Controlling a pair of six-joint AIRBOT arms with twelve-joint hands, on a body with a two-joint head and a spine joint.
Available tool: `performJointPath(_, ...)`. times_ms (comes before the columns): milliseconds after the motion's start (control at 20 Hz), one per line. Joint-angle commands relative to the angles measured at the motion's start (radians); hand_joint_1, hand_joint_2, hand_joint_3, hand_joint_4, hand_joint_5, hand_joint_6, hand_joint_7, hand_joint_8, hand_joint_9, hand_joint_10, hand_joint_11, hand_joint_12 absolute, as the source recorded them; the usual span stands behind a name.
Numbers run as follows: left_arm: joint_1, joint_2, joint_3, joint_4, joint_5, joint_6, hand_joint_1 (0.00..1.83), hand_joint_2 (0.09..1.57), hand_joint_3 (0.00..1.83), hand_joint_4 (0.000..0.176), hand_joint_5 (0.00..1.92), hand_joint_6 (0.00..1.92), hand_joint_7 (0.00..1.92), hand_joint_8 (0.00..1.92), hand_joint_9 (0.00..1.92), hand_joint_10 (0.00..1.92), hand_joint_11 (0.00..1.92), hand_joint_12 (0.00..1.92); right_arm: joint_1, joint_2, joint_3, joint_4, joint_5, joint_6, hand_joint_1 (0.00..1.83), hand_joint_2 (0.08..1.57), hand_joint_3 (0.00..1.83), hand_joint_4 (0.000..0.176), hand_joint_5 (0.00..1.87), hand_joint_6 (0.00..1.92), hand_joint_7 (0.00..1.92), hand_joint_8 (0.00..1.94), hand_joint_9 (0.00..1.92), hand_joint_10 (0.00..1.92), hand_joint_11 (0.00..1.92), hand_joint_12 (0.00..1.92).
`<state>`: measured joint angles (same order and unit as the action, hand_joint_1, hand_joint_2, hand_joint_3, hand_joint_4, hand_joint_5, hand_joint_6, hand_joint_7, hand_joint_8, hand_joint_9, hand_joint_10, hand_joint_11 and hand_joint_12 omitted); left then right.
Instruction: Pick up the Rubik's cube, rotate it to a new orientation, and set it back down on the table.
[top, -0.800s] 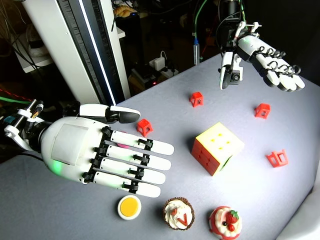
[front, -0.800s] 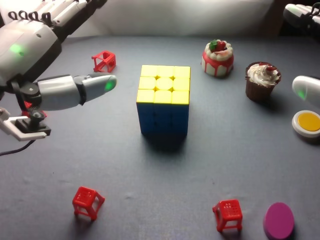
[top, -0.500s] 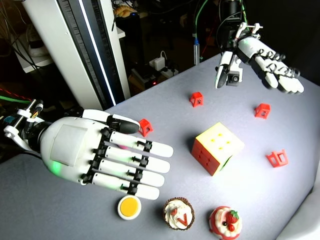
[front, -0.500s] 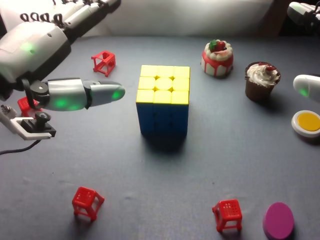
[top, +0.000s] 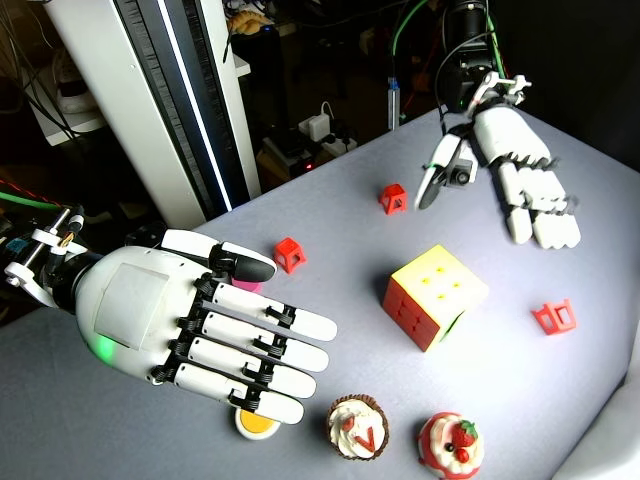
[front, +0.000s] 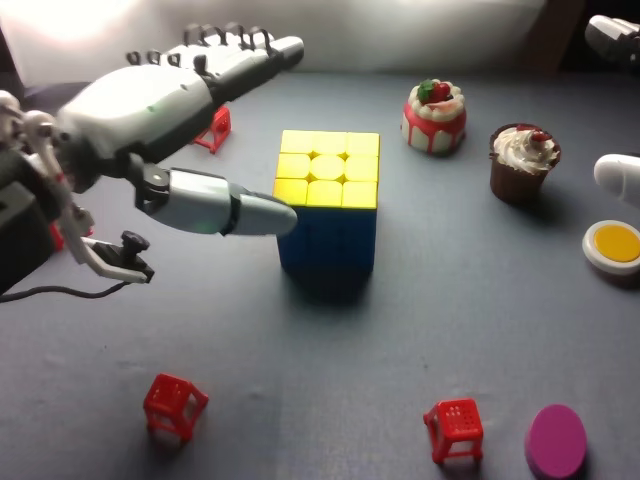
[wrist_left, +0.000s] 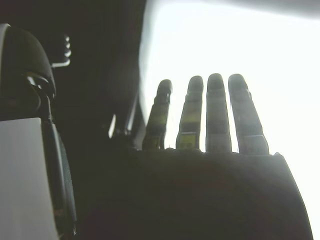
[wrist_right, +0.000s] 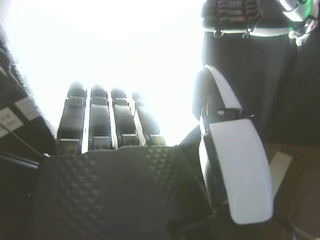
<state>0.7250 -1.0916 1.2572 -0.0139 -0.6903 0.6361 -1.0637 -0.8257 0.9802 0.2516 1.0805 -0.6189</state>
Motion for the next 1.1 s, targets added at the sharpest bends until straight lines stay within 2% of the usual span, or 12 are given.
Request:
performJointPath(0,-0.019,-0.008,0.009,-0.005,-0.071,-0.004,0.61,0.81,0.00,0.052,0.00,0.00,0.00,0.00,0.00,0.00,0.00,0.00,0.006,0.001,0.000,0.015,0.126,0.006,0.51,1.32,0.01,0.000,0.00,0.00,0.00,0.00,0.00,0.00,0.00,0.00)
performJointPath(100,-0.038,-0.031,0.027,0.002,-0.031,-0.004,0.68,0.82,0.00,0.043,0.00,0.00,0.00,0.00,0.00,0.00,0.00,0.00,0.004,0.001,0.000,0.017,0.127,0.006,0.48,1.32,0.01,0.000,0.00,0.00,0.00,0.00,0.00,0.00,0.00,0.00)
performJointPath(150,-0.050,-0.044,0.039,0.004,-0.005,-0.003,0.71,0.83,0.00,0.028,0.00,0.00,0.00,0.00,0.00,0.00,0.00,0.00,0.002,0.000,0.000,0.020,0.127,0.006,0.46,1.32,0.00,0.000,0.00,0.00,0.00,0.00,0.00,0.00,0.00,0.00)
performJointPath(300,-0.081,-0.076,0.065,0.015,0.051,0.003,0.78,0.87,0.00,0.056,0.00,0.00,0.00,0.00,0.00,0.00,0.00,0.00,-0.004,0.000,0.000,0.029,0.127,0.006,0.43,1.32,0.00,0.000,0.00,0.00,0.00,0.00,0.00,0.00,0.00,0.00)
performJointPath(350,-0.092,-0.087,0.075,0.022,0.073,0.005,0.81,0.89,0.00,0.076,0.00,0.00,0.00,0.00,0.00,0.00,0.00,0.00,-0.004,0.000,0.000,0.030,0.127,0.006,0.42,1.31,0.00,0.000,0.00,0.00,0.00,0.00,0.00,0.00,0.00,0.00)
performJointPath(450,-0.118,-0.111,0.097,0.040,0.122,0.005,0.79,0.89,0.00,0.061,0.00,0.00,0.00,0.00,0.00,0.00,0.00,0.00,-0.006,0.000,0.000,0.032,0.127,0.006,0.47,1.31,0.00,0.000,0.00,0.00,0.00,0.00,0.00,0.00,0.00,0.00)
performJointPath(550,-0.136,-0.128,0.114,0.057,0.164,0.006,0.82,0.89,0.00,0.066,0.00,0.00,0.00,0.00,0.00,0.00,0.00,0.00,-0.008,0.000,-0.002,0.033,0.129,0.006,0.48,1.31,0.00,0.000,0.00,0.00,0.00,0.00,0.00,0.00,0.00,0.00)
performJointPath(650,-0.148,-0.142,0.127,0.063,0.196,0.010,0.88,0.87,0.00,0.043,0.00,0.00,0.00,0.00,0.00,0.00,0.00,0.00,-0.009,0.000,-0.002,0.035,0.132,0.006,0.46,1.31,0.00,0.000,0.00,0.00,0.00,0.00,0.00,0.00,0.00,0.00)
performJointPath(800,-0.165,-0.159,0.144,0.066,0.242,0.023,0.85,0.85,0.00,0.041,0.00,0.00,0.00,0.00,0.00,0.00,0.00,0.00,-0.011,0.000,-0.003,0.037,0.135,0.006,0.50,1.32,0.00,0.000,0.00,0.00,0.00,0.00,0.00,0.00,0.00,0.00)
performJointPath(900,-0.169,-0.164,0.150,0.067,0.259,0.025,0.84,0.86,0.00,0.050,0.00,0.00,0.00,0.00,0.00,0.00,0.06,0.03,-0.012,-0.001,-0.003,0.037,0.135,0.006,0.49,1.32,0.00,0.000,0.00,0.00,0.00,0.00,0.00,0.00,0.00,0.00)
performJointPath(950,-0.170,-0.168,0.154,0.067,0.266,0.026,0.84,0.84,0.02,0.052,0.00,0.00,0.00,0.00,0.00,0.00,0.01,0.27,-0.013,-0.001,-0.003,0.038,0.135,0.006,0.48,1.32,0.00,0.000,0.00,0.00,0.00,0.00,0.00,0.00,0.00,0.00)
performJointPath(1050,-0.172,-0.175,0.160,0.067,0.281,0.027,0.82,0.85,0.02,0.038,0.00,0.00,0.00,0.00,0.00,0.00,0.00,0.48,-0.016,-0.002,-0.003,0.041,0.135,0.006,0.46,1.33,0.01,0.000,0.00,0.00,0.00,0.00,0.00,0.00,0.00,0.00)
